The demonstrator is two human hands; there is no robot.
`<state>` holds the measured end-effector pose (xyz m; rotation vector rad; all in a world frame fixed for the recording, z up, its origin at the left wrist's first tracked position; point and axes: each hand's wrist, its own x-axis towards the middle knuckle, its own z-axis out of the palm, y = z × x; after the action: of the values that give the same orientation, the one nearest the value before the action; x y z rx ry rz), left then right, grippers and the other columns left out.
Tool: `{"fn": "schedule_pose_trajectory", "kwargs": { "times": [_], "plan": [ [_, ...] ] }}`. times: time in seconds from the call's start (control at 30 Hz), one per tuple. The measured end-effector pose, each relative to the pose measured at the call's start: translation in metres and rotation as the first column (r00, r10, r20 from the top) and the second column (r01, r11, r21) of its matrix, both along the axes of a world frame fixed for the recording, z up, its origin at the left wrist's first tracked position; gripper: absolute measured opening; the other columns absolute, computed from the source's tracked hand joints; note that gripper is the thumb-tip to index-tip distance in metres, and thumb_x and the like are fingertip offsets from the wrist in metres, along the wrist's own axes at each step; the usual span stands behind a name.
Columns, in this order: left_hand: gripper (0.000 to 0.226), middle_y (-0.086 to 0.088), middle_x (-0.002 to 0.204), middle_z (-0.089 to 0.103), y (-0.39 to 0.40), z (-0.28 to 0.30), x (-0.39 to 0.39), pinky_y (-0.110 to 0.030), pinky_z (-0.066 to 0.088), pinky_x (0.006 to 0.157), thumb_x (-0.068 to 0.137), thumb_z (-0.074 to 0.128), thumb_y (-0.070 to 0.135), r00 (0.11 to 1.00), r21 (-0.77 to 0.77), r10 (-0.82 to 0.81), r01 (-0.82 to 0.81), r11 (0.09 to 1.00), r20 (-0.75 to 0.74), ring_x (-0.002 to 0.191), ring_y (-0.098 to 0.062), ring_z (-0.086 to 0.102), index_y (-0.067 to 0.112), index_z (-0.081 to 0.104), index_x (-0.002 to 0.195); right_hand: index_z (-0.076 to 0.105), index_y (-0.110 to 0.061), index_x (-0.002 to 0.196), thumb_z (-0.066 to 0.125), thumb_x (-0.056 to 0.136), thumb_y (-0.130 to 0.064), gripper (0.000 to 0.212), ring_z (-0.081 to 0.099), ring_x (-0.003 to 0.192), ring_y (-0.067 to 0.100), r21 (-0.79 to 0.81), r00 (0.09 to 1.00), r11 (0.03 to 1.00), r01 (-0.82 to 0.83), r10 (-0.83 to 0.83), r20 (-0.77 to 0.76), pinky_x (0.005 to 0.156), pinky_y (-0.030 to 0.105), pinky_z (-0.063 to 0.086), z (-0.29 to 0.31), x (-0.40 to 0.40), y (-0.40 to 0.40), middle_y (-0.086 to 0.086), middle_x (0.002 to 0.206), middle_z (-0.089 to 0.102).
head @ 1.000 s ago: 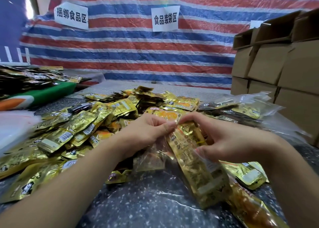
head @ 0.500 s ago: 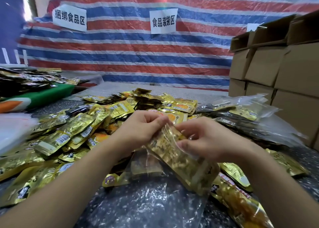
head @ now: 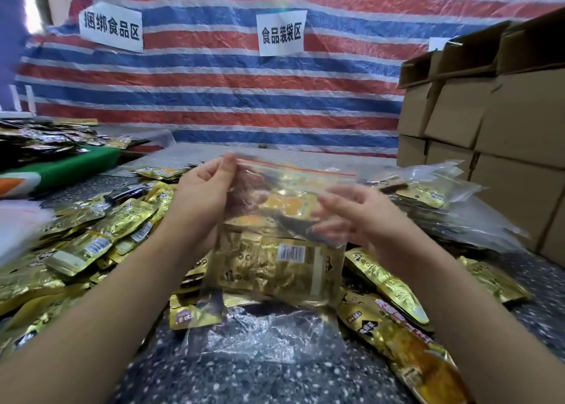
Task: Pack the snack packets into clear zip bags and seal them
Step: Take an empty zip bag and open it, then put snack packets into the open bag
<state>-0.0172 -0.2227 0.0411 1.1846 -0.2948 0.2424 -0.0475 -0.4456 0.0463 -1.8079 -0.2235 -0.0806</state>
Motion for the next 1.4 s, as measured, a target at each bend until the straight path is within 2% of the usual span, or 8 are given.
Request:
{"fn": "schedule_pose_trajectory", "kwargs": {
  "times": [0.17, 0.4, 0.7, 0.77, 0.87, 1.07, 1.23, 1.4],
  "plan": [
    [0.050, -0.011, 0.087, 0.076, 0.009, -0.003, 0.009, -0.026, 0.058, 0.058, 0.078, 0.057, 0.052, 0.986, 0.133, -0.112, 0.128, 0.983, -0.120, 0.076, -0.025, 0.075, 0.007, 0.065, 0.098, 0.071, -0.001, 0.092, 0.066, 0.091, -0.010, 0.010, 0.071, 0.075, 0.024, 0.162, 0.995, 0.982, -0.095, 0.100, -0.022, 0.066, 0.034, 0.059, -0.007, 0.003, -0.002, 0.014, 0.083, 0.073],
    [0.048, -0.013, 0.100, 0.076, 0.012, -0.017, 0.013, -0.035, 0.057, 0.072, 0.078, 0.059, 0.044, 0.927, 0.399, -0.226, 0.336, 0.853, -0.298, 0.084, -0.024, 0.074, 0.004, 0.070, 0.103, 0.068, 0.001, 0.093, 0.060, 0.096, -0.015, 0.018, 0.070, 0.074, 0.025, 0.179, 0.994, 0.983, -0.032, 0.051, -0.101, 0.078, 0.044, 0.059, -0.012, 0.013, -0.005, 0.015, 0.085, 0.071],
    [0.036, -0.009, 0.092, 0.077, 0.009, -0.015, 0.012, -0.025, 0.055, 0.052, 0.098, 0.049, 0.038, 0.951, 0.358, -0.193, 0.272, 0.893, -0.240, 0.065, -0.019, 0.073, 0.007, 0.067, 0.104, 0.068, -0.003, 0.104, 0.025, 0.099, -0.060, 0.071, 0.072, 0.088, 0.031, 0.157, 0.986, 0.987, 0.045, -0.019, -0.164, 0.080, 0.043, 0.059, -0.020, 0.026, -0.008, 0.019, 0.095, 0.074],
    [0.032, -0.008, 0.093, 0.077, 0.009, -0.015, 0.011, -0.025, 0.055, 0.052, 0.101, 0.049, 0.033, 0.950, 0.354, -0.190, 0.272, 0.895, -0.249, 0.067, -0.019, 0.073, 0.005, 0.066, 0.103, 0.065, -0.001, 0.106, 0.024, 0.103, -0.055, 0.067, 0.070, 0.086, 0.030, 0.230, 0.970, 0.950, 0.210, -0.174, -0.168, 0.073, 0.039, 0.059, -0.011, 0.038, -0.005, 0.019, 0.097, 0.071],
    [0.029, -0.008, 0.094, 0.077, 0.009, -0.014, 0.010, -0.025, 0.056, 0.052, 0.102, 0.048, 0.027, 0.940, 0.334, -0.191, 0.284, 0.899, -0.284, 0.072, -0.020, 0.074, 0.005, 0.067, 0.101, 0.066, -0.003, 0.103, 0.045, 0.105, -0.029, 0.034, 0.066, 0.084, 0.021, -0.111, 0.928, 0.921, 0.374, -0.371, 0.041, 0.068, 0.027, 0.058, 0.007, 0.063, 0.000, 0.011, 0.096, 0.069],
    [0.026, -0.010, 0.091, 0.077, 0.007, -0.017, 0.011, -0.024, 0.052, 0.047, 0.102, 0.051, 0.030, 0.937, 0.347, -0.195, 0.293, 0.891, -0.291, 0.063, -0.019, 0.072, 0.008, 0.063, 0.098, 0.060, -0.016, 0.128, 0.063, 0.095, -0.029, 0.036, 0.060, 0.110, 0.021, -0.867, 0.973, 0.457, 0.196, 0.021, 0.232, 0.096, 0.034, 0.050, 0.018, 0.105, 0.031, 0.004, 0.125, 0.064],
    [0.033, -0.011, 0.090, 0.077, 0.008, -0.020, 0.015, -0.027, 0.056, 0.053, 0.100, 0.051, 0.038, 0.950, 0.382, -0.149, 0.250, 0.890, -0.273, 0.067, -0.020, 0.072, 0.009, 0.064, 0.091, 0.038, -0.021, 0.147, 0.062, 0.091, -0.014, 0.062, 0.051, 0.126, 0.025, -0.989, 0.984, 0.114, 0.094, 0.143, 0.110, 0.097, 0.037, 0.045, 0.005, 0.129, 0.052, 0.005, 0.141, 0.052],
    [0.042, -0.019, 0.093, 0.075, 0.009, -0.019, 0.019, -0.035, 0.056, 0.066, 0.098, 0.053, 0.046, 0.937, 0.394, -0.100, 0.236, 0.888, -0.335, 0.071, -0.026, 0.072, 0.005, 0.058, 0.109, 0.049, -0.014, 0.117, 0.049, 0.097, -0.012, 0.020, 0.055, 0.078, 0.021, -0.970, 0.962, -0.102, 0.219, 0.190, 0.197, 0.070, 0.036, 0.049, -0.002, 0.132, 0.064, 0.001, 0.085, 0.055]
  ]
}}
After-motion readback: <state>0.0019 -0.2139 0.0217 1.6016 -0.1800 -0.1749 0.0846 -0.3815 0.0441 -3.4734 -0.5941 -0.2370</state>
